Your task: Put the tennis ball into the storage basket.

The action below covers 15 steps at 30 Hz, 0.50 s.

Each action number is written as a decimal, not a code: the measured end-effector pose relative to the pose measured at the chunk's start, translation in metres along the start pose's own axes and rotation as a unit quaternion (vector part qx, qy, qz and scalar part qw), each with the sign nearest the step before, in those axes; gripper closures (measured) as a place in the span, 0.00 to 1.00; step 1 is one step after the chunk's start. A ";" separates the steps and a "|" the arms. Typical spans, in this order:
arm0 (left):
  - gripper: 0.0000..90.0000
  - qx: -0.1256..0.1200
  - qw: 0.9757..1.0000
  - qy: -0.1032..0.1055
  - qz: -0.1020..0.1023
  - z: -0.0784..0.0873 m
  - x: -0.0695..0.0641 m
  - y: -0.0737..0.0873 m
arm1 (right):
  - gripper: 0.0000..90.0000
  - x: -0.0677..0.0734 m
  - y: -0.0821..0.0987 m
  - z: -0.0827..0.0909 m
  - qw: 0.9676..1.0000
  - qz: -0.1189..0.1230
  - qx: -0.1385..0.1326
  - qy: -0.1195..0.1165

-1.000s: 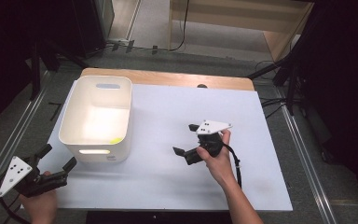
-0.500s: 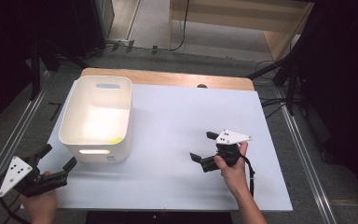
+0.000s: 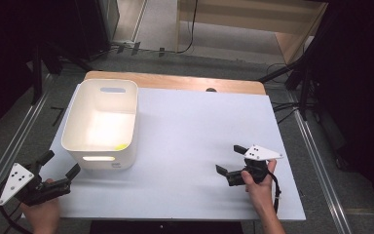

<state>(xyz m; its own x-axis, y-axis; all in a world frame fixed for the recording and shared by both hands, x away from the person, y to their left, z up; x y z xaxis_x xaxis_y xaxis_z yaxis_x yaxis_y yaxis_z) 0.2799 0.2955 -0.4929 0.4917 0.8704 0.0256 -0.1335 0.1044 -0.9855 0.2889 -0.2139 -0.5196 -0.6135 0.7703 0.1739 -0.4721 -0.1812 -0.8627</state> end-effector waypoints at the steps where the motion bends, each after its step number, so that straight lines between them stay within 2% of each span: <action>1: 0.03 0.000 1.000 0.000 0.000 0.000 0.000 0.000 | 0.00 -0.001 0.002 0.002 1.000 -0.003 -0.001 0.001; 15: 0.03 -0.001 1.000 0.001 0.000 0.000 -0.001 0.000 | 0.00 -0.026 0.025 0.036 0.999 -0.029 -0.011 0.035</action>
Point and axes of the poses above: each handheld gripper's, and its own axes: z roughly backward along the jaws, y roughly out of its underside, x roughly to its left, the point moved 7 cm from there along -z, roughly forward along the jaws, and after that the axes turned 4 degrees about -z, right-handed, at the moved point
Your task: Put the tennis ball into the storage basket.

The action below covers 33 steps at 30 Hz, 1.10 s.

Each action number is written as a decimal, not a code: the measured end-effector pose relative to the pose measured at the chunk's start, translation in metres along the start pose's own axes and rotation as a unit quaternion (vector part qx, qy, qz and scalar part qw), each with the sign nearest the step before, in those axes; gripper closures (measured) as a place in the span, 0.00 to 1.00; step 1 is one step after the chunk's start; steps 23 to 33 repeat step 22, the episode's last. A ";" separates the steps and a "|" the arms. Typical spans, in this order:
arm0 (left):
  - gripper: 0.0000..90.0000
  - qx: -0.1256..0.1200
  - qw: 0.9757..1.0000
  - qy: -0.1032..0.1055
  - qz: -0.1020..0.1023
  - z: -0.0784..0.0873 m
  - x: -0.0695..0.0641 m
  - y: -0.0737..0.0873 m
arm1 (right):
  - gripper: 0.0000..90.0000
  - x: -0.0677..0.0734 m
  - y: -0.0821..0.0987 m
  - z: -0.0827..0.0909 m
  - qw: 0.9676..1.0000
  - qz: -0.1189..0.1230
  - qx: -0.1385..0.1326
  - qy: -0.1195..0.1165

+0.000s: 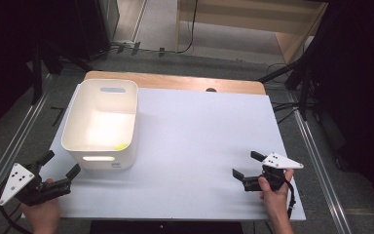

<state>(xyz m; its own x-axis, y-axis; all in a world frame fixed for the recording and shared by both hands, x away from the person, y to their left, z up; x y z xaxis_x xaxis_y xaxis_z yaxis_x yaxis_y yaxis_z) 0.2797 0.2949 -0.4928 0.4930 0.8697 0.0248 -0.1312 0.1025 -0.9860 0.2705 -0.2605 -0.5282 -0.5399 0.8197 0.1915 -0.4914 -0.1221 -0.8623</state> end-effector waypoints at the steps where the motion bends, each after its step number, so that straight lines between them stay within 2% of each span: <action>1: 0.03 0.000 1.000 0.000 0.000 0.000 0.000 0.000 | 0.00 -0.002 0.001 0.002 1.000 -0.002 -0.002 0.003; 15: 0.03 -0.003 1.000 0.002 0.000 0.000 0.000 -0.001 | 0.00 -0.024 0.018 0.026 0.999 -0.026 -0.012 0.038; 20: 0.03 -0.005 1.000 0.003 0.005 0.001 0.001 -0.001 | 0.00 -0.030 0.026 0.025 0.998 -0.040 -0.012 0.043; 33: 0.03 -0.004 1.000 0.002 0.005 0.001 0.001 -0.001 | 0.00 -0.031 0.028 0.023 0.998 -0.041 -0.009 0.044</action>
Point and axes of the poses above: each handheld gripper's, and its own axes: z roughly backward along the jaws, y roughly out of its underside, x roughly to its left, the point moved 7 cm from there along -z, roughly forward along the jaws, and after that the axes turned 4 degrees about -z, right-handed, at the moved point
